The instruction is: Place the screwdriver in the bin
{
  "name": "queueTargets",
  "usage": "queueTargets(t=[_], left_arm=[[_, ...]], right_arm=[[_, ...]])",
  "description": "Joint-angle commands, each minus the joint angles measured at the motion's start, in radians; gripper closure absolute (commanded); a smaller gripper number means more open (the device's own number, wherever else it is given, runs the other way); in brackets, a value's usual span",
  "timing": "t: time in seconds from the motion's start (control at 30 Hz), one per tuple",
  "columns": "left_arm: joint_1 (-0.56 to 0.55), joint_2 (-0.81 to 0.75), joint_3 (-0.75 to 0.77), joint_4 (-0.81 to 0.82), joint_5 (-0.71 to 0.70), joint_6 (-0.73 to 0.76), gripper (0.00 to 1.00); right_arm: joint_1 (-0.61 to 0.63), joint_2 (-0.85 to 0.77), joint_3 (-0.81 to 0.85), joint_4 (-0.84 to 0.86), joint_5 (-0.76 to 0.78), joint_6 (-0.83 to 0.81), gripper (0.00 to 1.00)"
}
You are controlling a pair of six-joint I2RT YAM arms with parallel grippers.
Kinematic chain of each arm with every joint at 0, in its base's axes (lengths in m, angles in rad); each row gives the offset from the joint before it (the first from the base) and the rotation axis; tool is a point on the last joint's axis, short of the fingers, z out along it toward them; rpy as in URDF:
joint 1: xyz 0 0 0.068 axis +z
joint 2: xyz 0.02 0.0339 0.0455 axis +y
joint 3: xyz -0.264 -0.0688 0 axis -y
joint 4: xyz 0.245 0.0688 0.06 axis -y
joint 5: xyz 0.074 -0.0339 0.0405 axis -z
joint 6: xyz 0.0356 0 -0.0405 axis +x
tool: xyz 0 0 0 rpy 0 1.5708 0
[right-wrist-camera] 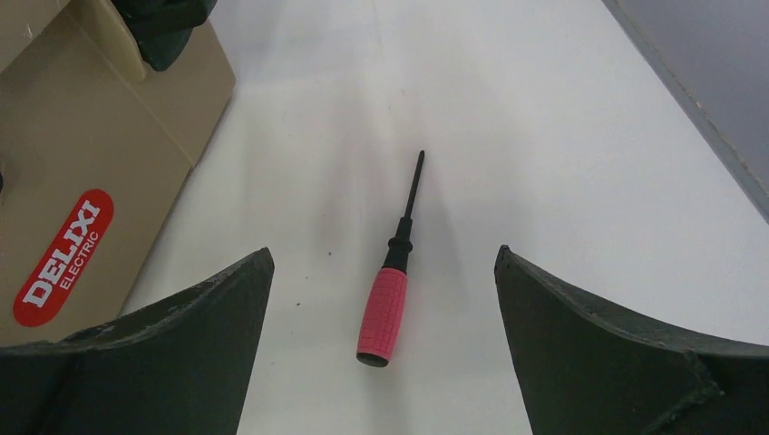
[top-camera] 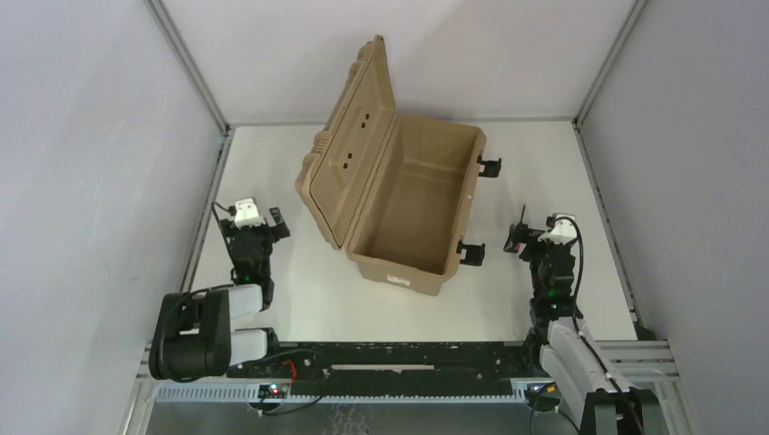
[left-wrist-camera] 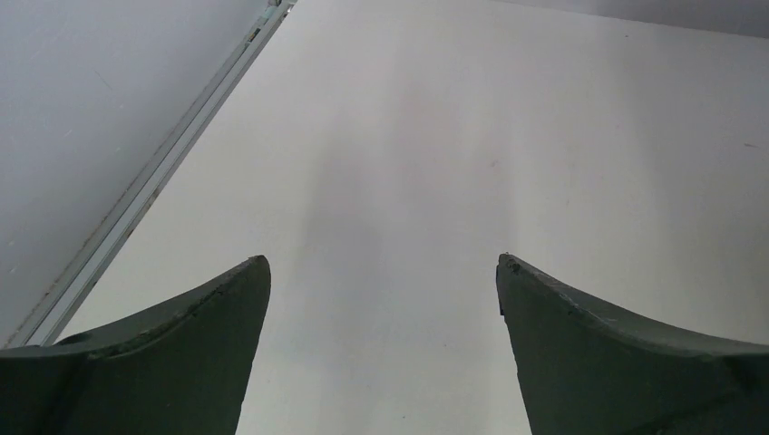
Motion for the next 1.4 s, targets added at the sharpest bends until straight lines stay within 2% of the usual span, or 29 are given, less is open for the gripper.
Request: queueTargets(t=[0.0,0.23,0.4,0.57,0.67,0.8,0.93,1.13,1.37], left_arm=[[-0.008,-0.002,0.031,0.066,-0.014,0.02,0.0],[-0.007,-0.002,0.031,0.066,-0.014,0.02,0.0],[-0.007,-0.002,0.031,0.065,-0.014,0.02,0.0],[-0.007,-0.003,0.032,0.064,-0.014,0.02,0.0],[-0.008,-0.003,0.031,0.065,-0.014,0.02,0.0],[-0.008,-0.003,0.032,0.065,-0.014,0.02,0.0],[-0.008,-0.003,0.032,0.065,-0.014,0.02,0.0],[-0.008,-0.003,0.031,0.065,-0.014,0.02,0.0],[-0.008,-0.002,0.032,0.068,-0.014,0.02,0.0]], right_arm=[[0.002,-0.004,0.011,0.04,0.024,-0.014,0.0],[0.003,-0.023,0.171,-0.083,0.084,-0.021,0.0],[-0.002,0.048,0.41,-0.326,0.134,0.07,0.0],[-0.027,0.26,0.753,-0.721,0.053,0.175,0.0],[-0.058,0.476,0.951,-1.005,0.039,0.216,0.0],[-0.062,0.719,1.117,-1.222,0.032,0.227,0.02],[-0.065,0.881,1.179,-1.306,-0.011,0.235,0.1],[-0.067,1.047,1.182,-1.311,-0.031,0.231,0.28],[-0.066,1.158,1.173,-1.278,-0.041,0.228,0.35]])
